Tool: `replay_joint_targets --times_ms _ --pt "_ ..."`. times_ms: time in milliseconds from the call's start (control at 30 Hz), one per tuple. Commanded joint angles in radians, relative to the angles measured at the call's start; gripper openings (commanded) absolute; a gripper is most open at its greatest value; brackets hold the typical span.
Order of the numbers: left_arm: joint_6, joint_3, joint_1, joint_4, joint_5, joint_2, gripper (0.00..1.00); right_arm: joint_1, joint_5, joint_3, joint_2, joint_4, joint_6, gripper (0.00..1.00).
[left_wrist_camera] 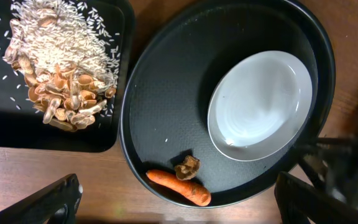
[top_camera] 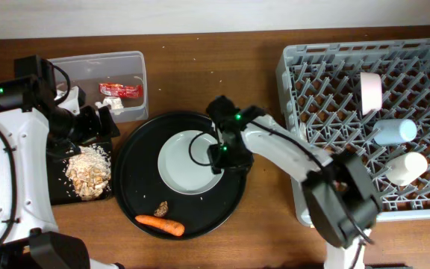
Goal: Sort waste into correct bins and load items into the dishwasher rack
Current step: 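Grasp the empty white bowl with the right gripper and place in rack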
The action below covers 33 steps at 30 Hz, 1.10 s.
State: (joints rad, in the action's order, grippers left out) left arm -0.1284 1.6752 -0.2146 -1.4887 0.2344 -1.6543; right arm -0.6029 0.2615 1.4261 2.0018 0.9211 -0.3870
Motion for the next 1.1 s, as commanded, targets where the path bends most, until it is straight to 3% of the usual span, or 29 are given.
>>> replay_joint_targets --times_ms 0,33,67,100,233,333,433,533,633,767,833,867,900,933,1067 --pt "0.002 0.008 -0.002 0.006 0.0 0.004 0.99 0.001 -0.019 0.004 0.093 -0.026 -0.089 0.39" --pt "0.002 0.008 -0.002 0.006 0.0 0.004 0.99 0.001 -0.016 0.004 0.105 -0.037 -0.101 0.27" --pt "0.002 0.008 -0.002 0.006 0.0 0.004 0.99 0.001 -0.001 0.005 0.111 -0.05 -0.101 0.09" --pt "0.002 0.008 -0.002 0.006 0.0 0.004 0.99 0.003 -0.001 0.015 0.098 -0.042 -0.101 0.04" --pt "0.002 0.008 -0.002 0.006 0.0 0.004 0.99 0.134 -0.167 0.233 -0.124 0.143 -0.015 0.04" --pt "0.002 0.008 -0.002 0.01 0.0 0.004 0.99 0.328 -0.787 0.396 -0.36 0.266 0.166 0.04" --pt "0.002 0.008 -0.002 0.01 0.001 0.004 0.99 0.477 -1.321 0.367 -0.349 0.26 0.0 0.04" --pt "0.002 0.008 -0.002 0.01 0.001 0.004 0.99 0.572 -1.32 0.35 -0.204 0.248 -0.016 0.04" --pt "0.002 0.008 -0.002 0.01 0.001 0.004 0.99 0.55 -1.204 0.35 -0.072 0.254 -0.019 0.04" --pt "0.002 0.008 -0.002 0.011 0.001 0.004 0.99 0.428 -1.001 0.351 -0.017 0.289 -0.023 0.04" --pt "0.002 0.008 -0.002 0.011 0.001 0.004 0.99 0.347 -0.998 0.351 -0.019 0.348 -0.097 0.04" --pt "0.002 0.008 -0.002 0.011 0.001 0.004 0.99 0.316 -0.998 0.351 -0.021 0.38 -0.125 0.12" --pt "0.002 0.008 -0.002 0.011 0.001 0.004 0.99 0.289 -0.997 0.352 -0.031 0.415 -0.128 0.72" --pt "0.002 0.008 -0.002 0.011 0.001 0.004 0.99 0.287 -0.993 0.352 -0.051 0.433 -0.128 0.99" --pt "0.002 0.008 -0.002 0.01 0.001 0.004 0.99 0.377 -0.823 0.354 -0.366 0.456 -0.116 0.99"
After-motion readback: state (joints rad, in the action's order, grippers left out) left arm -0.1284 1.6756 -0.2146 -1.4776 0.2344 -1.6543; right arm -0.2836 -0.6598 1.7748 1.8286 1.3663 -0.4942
